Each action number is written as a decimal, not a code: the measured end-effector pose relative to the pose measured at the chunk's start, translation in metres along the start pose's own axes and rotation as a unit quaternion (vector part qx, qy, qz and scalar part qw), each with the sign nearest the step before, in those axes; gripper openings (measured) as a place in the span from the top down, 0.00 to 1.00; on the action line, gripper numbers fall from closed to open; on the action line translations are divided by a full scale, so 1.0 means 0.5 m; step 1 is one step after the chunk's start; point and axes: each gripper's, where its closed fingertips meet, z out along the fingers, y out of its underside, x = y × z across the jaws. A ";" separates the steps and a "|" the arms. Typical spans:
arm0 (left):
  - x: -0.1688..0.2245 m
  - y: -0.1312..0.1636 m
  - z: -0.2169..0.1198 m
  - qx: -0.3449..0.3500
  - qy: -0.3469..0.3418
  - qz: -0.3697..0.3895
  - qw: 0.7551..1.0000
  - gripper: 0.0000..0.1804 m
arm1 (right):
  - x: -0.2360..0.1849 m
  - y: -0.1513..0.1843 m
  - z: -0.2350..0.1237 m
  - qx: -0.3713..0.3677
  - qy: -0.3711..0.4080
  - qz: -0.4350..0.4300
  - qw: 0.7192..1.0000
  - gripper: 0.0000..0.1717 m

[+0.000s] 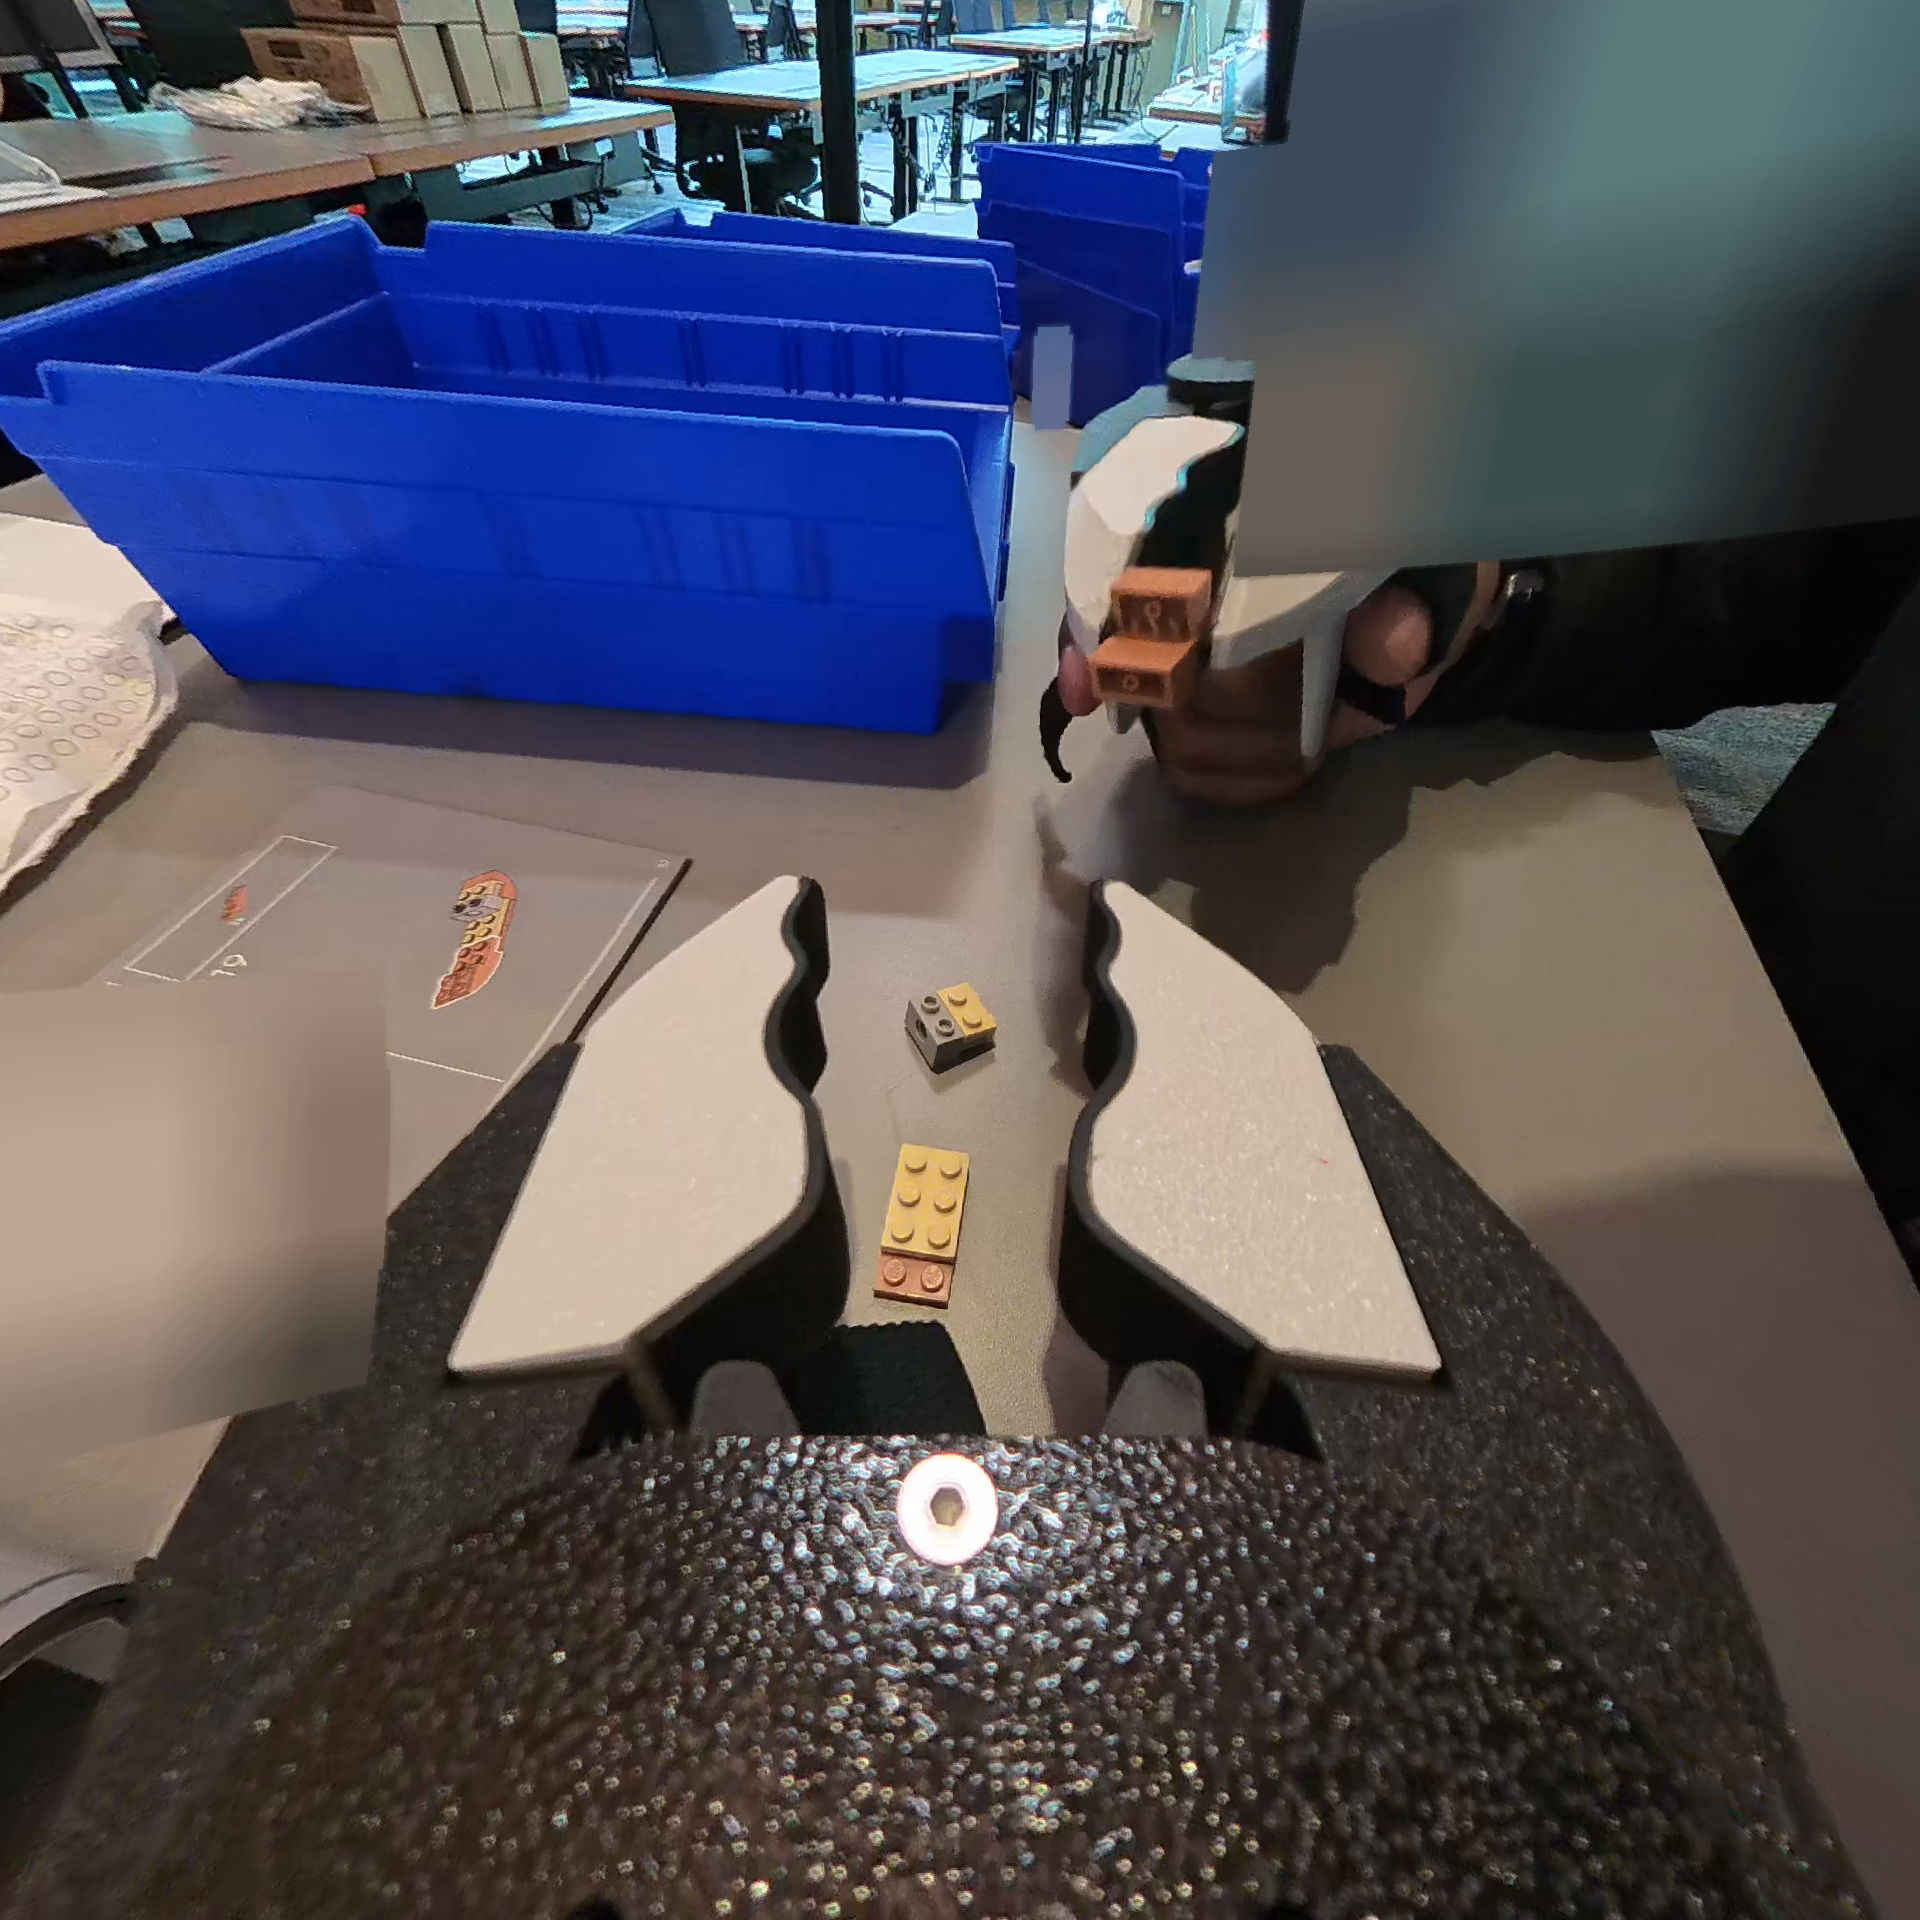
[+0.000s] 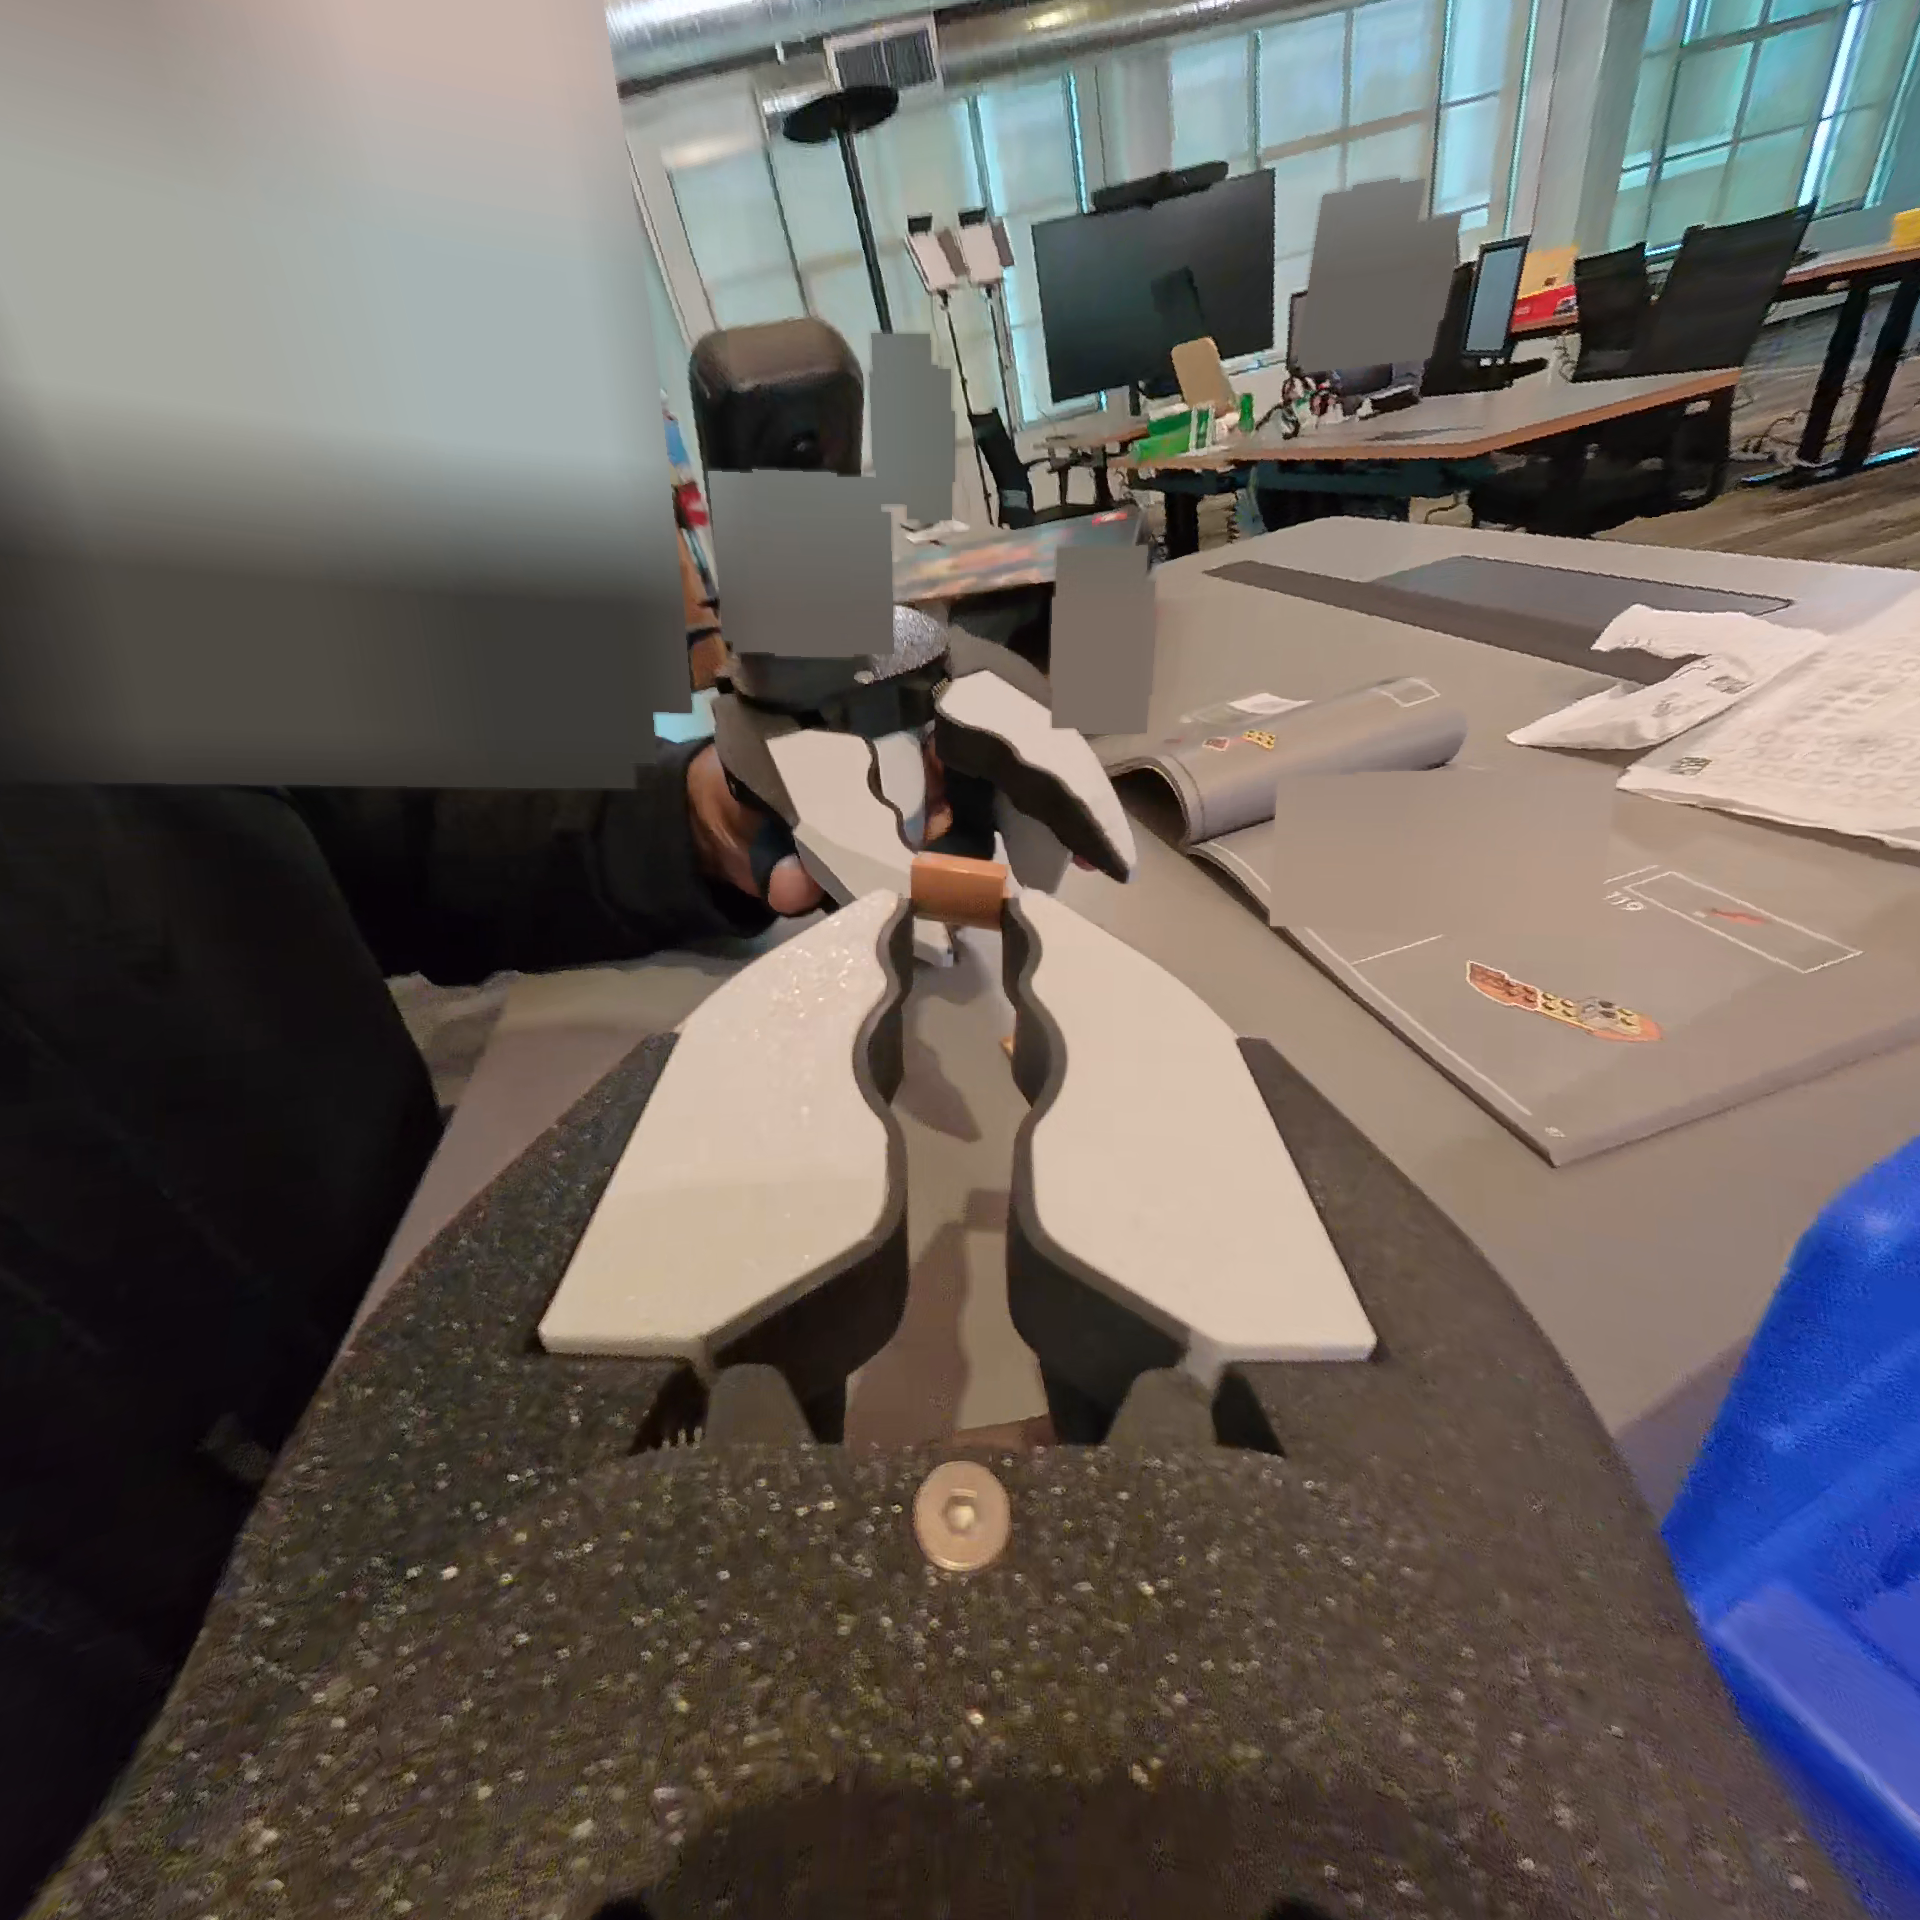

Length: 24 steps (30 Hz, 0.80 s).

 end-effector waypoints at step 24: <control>0.018 0.015 0.006 -0.028 0.001 0.040 0.999 0.75 | -0.037 -0.079 -0.041 0.151 -0.172 0.176 0.957 0.91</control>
